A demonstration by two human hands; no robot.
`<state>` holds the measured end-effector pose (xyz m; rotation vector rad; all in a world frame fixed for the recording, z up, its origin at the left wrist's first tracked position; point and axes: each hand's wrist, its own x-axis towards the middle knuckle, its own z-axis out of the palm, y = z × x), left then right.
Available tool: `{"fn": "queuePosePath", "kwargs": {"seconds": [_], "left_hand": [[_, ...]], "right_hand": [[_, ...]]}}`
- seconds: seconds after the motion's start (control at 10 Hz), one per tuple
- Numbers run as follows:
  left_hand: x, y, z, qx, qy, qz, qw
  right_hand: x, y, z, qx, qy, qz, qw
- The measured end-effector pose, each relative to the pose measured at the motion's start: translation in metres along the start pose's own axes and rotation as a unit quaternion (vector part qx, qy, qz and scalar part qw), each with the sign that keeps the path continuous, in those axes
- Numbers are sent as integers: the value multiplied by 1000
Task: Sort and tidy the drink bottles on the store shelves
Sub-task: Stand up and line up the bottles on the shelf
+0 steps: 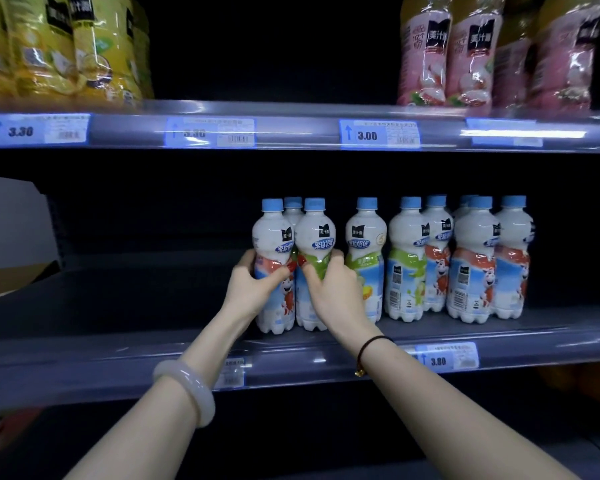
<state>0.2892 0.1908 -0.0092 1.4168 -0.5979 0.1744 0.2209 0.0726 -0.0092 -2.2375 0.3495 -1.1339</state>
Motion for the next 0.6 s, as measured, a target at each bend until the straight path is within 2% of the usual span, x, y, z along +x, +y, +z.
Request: {"fn": "queuePosePath", "kwargs": {"seconds": [0.2,0.4,0.5,0.6], "left_hand": [[-3,5,-1,31,-2,-6,999],[-7,16,-2,170,8,-10,985],[-17,27,0,276,68,5,959],[-34,46,9,368,122,59,920]], "right_hand": [[3,-6,-12,-53,-31,5,998],[9,-13,-33,-135,-27,-45,989],[9,-16,-42,-192,0,-90,977],[12,-17,-57,-172,-19,-93,980]]}}
